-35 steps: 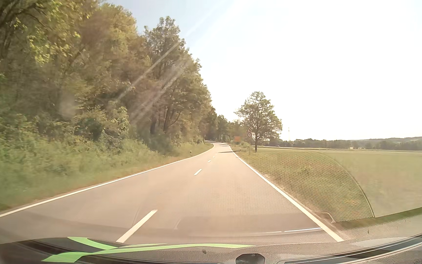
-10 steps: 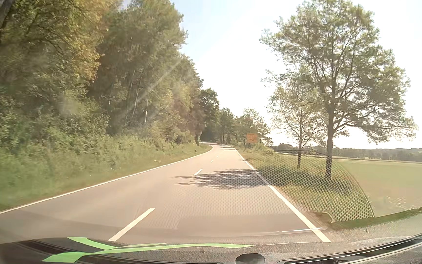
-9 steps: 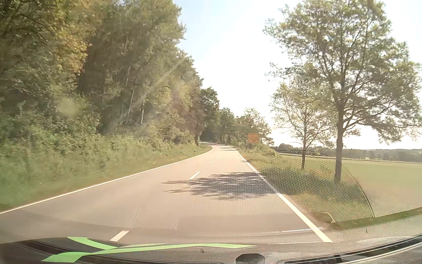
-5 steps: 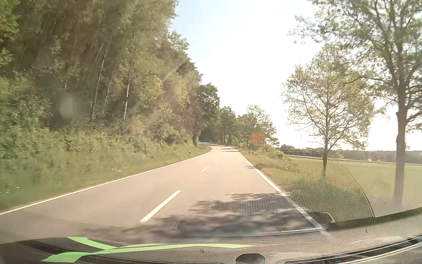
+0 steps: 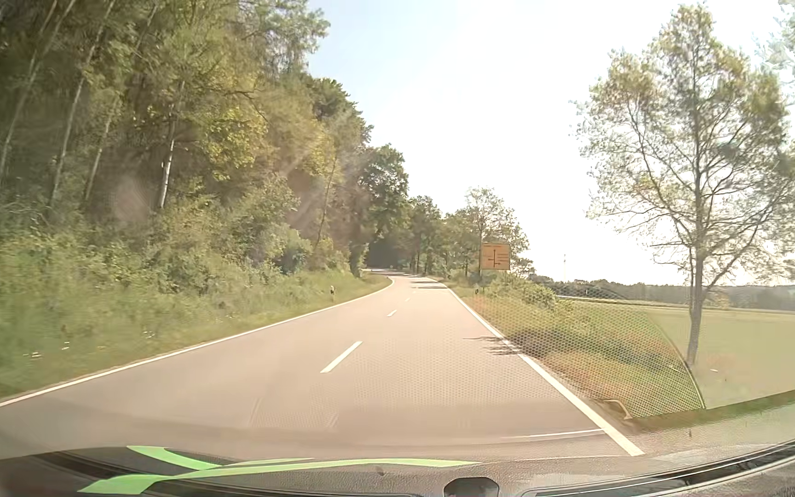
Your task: Follow the waypoints while adhering to traffic rules and regulations
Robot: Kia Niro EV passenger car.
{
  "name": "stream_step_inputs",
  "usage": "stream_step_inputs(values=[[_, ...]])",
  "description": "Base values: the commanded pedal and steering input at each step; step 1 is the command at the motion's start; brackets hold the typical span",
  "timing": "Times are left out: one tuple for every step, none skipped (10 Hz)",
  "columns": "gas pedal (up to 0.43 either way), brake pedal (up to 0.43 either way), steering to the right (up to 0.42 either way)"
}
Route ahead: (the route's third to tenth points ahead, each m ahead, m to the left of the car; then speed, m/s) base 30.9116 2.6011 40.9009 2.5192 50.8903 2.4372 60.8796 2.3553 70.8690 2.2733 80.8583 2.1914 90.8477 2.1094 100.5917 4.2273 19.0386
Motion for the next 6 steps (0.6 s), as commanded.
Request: stream_step_inputs(values=[[0.248, 0.000, 0.004], [0.248, 0.000, 0.004], [0.248, 0.000, 0.003], [0.248, 0.000, 0.003], [0.248, 0.000, 0.002], [0.248, 0.000, 0.001]])
